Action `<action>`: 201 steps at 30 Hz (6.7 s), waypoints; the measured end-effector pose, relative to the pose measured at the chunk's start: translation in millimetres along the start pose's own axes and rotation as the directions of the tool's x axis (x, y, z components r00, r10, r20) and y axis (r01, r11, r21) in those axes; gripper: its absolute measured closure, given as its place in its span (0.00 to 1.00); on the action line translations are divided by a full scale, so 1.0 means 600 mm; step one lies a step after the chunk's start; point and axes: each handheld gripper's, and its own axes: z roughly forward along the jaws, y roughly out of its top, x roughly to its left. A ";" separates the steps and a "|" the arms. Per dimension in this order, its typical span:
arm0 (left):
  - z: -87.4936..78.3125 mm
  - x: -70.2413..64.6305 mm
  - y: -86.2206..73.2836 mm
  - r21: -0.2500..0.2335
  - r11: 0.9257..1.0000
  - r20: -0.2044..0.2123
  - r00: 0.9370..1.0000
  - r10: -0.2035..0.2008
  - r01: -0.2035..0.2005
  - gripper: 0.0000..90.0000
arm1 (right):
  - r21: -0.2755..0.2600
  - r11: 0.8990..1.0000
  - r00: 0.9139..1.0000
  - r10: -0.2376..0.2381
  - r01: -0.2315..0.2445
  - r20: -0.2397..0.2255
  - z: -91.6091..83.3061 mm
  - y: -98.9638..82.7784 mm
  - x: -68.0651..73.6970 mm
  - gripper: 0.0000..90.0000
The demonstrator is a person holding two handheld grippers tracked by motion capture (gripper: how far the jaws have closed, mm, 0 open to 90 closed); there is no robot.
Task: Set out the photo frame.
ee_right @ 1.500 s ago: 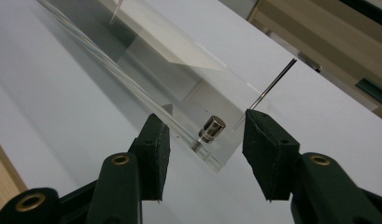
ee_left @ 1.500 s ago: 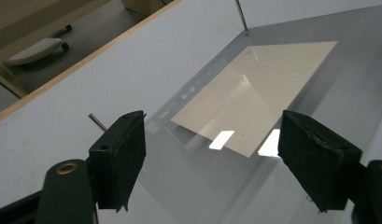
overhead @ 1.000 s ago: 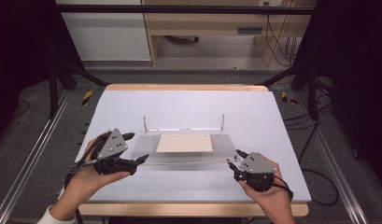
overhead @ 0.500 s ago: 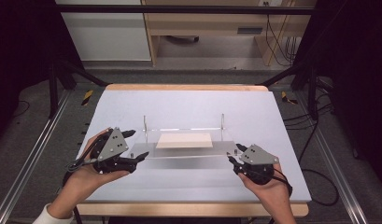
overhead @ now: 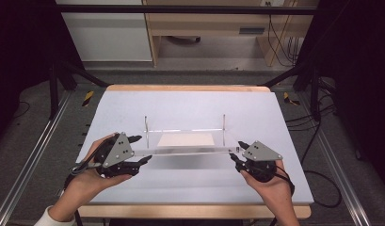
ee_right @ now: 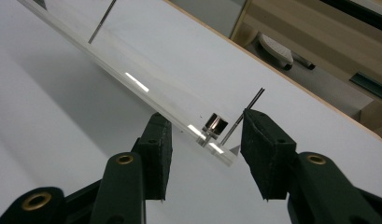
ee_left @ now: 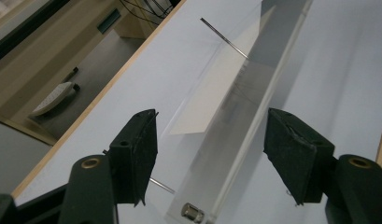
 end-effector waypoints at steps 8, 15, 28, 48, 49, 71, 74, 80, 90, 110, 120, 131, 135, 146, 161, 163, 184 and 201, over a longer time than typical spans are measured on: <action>0.008 0.000 -0.012 0.025 1.000 0.003 1.000 0.014 -0.014 0.42 | 0.007 1.000 1.000 0.006 -0.006 0.003 0.004 0.006 -0.004 0.60; 0.010 -0.002 -0.018 0.029 0.999 -0.004 0.999 0.042 -0.042 0.51 | 0.011 1.000 1.000 0.009 -0.009 0.002 0.005 0.009 -0.006 0.60; 0.021 -0.004 -0.025 0.052 0.996 -0.003 0.997 0.079 -0.079 0.67 | 0.013 1.000 1.000 0.015 -0.015 -0.003 0.006 0.011 -0.008 0.60; 0.026 0.000 -0.027 0.064 0.993 -0.014 0.995 0.103 -0.101 0.80 | 0.020 1.000 1.000 0.020 -0.020 -0.009 0.006 0.013 -0.008 0.60; 0.025 0.000 -0.027 0.067 0.993 -0.014 0.995 0.101 -0.100 0.80 | 0.019 1.000 1.000 0.020 -0.020 -0.009 0.006 0.013 -0.008 0.60; 0.018 0.023 -0.026 0.065 0.993 0.011 0.995 0.098 -0.099 0.81 | 0.018 1.000 1.000 -0.004 0.005 -0.026 0.008 0.028 -0.010 0.63; 0.018 0.023 -0.026 0.067 0.992 0.013 0.995 0.103 -0.103 0.81 | 0.018 1.000 1.000 -0.002 0.003 -0.030 0.010 0.026 -0.010 0.63; 0.018 0.025 -0.026 0.061 0.994 0.016 0.996 0.091 -0.092 0.80 | -0.004 0.999 0.998 -0.033 0.032 -0.053 0.018 0.024 -0.012 0.62; 0.019 0.044 -0.026 0.076 0.994 0.016 0.997 0.080 -0.081 0.79 | 0.017 0.996 0.994 -0.083 0.084 -0.066 0.016 0.040 -0.003 0.67; 0.038 0.137 0.023 0.047 0.997 0.017 0.998 0.055 -0.055 0.73 | -0.049 0.998 0.997 0.024 -0.027 -0.070 0.047 0.094 -0.069 0.65; 0.053 0.178 0.041 0.051 0.997 0.036 0.998 0.060 -0.062 0.72 | -0.078 0.995 0.996 0.055 -0.060 -0.063 0.068 0.111 -0.092 0.62; 0.069 0.216 0.053 0.047 0.998 0.052 0.998 0.029 -0.031 0.70 | -0.081 0.994 0.996 0.063 -0.069 -0.066 0.090 0.130 -0.112 0.61; 0.075 0.226 0.055 0.051 0.998 0.052 0.998 0.025 -0.028 0.69 | -0.081 0.994 0.995 0.068 -0.074 -0.070 0.094 0.133 -0.117 0.62; 0.087 0.246 0.060 0.045 0.999 0.044 0.999 0.020 -0.022 0.67 | -0.080 0.992 0.994 0.087 -0.093 -0.073 0.111 0.144 -0.135 0.61; 0.100 0.274 0.062 0.015 1.000 0.041 0.999 -0.006 0.006 0.64 | -0.080 0.989 0.989 0.116 -0.123 -0.090 0.132 0.154 -0.158 0.61; 0.098 0.275 0.062 0.007 1.000 0.031 0.999 -0.013 0.012 0.57 | -0.080 0.989 0.989 0.119 -0.126 -0.088 0.133 0.155 -0.160 0.61; 0.014 0.234 0.013 -0.211 0.924 -0.106 0.932 -0.347 0.320 0.18 | -0.084 0.980 0.982 0.175 -0.180 -0.068 0.164 0.165 -0.182 0.60; 0.037 0.147 -0.093 -0.119 0.910 -0.079 0.909 -0.408 0.398 0.16 | -0.105 0.962 0.967 0.244 -0.251 -0.072 0.189 0.166 -0.200 0.60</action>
